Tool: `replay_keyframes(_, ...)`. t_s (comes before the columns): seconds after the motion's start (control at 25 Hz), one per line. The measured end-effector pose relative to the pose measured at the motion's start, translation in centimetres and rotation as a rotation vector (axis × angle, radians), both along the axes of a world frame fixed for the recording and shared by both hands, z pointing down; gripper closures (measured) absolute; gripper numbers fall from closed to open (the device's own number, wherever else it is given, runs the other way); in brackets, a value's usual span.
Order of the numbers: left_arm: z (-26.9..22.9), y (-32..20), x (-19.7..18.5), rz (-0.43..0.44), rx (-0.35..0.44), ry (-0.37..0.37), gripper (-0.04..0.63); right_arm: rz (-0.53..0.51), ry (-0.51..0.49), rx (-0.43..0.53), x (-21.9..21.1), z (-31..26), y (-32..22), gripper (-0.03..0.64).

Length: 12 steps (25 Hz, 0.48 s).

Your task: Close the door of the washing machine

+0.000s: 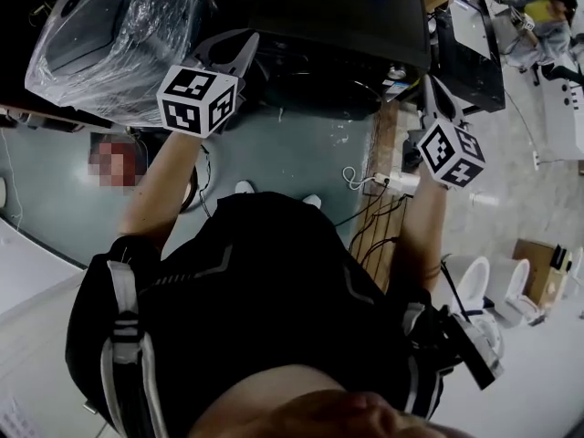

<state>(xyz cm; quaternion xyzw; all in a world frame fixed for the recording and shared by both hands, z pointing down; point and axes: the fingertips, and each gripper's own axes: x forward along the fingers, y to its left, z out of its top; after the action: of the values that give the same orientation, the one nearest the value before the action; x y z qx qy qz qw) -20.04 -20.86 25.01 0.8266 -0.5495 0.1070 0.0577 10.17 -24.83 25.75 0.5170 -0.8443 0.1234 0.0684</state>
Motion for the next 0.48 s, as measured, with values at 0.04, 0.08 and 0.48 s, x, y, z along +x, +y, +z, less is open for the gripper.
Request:
replay_keyframes(0.04,-0.4,0.0,-0.7,0.002,0.007,-0.005,0.592,0.006,-0.011,0.016,-0.5,-0.8,0.2,0.612)
replay_keyframes(0.08,-0.8,0.1,-1.3,0.006,0.019,-0.012,0.592,0.011,-0.020,0.029,-1.1,-1.6,0.4,0.612)
replay_keyframes(0.48,-4.6,1.5,-6.4,-0.029,0.136,0.016,0.592,0.007,-0.012,0.123,-6.2,-6.7,3.2,0.612)
